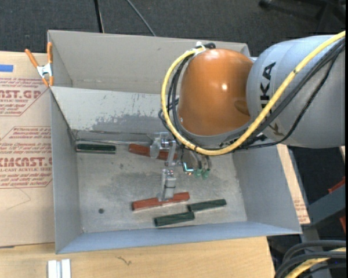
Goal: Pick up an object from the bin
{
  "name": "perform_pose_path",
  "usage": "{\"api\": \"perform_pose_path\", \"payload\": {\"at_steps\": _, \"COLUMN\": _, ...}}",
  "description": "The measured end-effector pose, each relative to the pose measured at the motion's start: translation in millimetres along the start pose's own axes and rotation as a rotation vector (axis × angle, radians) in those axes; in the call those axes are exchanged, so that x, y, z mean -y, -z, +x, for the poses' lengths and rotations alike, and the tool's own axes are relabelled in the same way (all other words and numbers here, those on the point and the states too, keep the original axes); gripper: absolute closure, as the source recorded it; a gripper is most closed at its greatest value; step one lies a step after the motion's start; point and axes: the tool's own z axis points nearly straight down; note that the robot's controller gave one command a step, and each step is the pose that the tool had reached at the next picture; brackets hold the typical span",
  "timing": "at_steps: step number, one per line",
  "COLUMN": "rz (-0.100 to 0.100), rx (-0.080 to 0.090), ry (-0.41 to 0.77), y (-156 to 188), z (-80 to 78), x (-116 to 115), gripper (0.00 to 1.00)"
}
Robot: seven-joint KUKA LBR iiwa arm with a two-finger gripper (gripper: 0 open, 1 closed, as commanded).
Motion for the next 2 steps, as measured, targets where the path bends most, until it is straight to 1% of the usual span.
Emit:
{"api": "perform_pose_path", "payload": {"at_steps": 1, "rz": -0.001, "rx": 0.004, "ry": 0.034, "y": -167.5, "z": 18.2, "x": 51.0, "gripper": 0.00}}
{"api": "perform_pose_path", "payload": {"at_steps": 2, "rz": -0.001, "rx": 0.009, "ry": -0.004, "y": -133.2, "z": 19.8, "x": 53.5, "gripper": 0.00}}
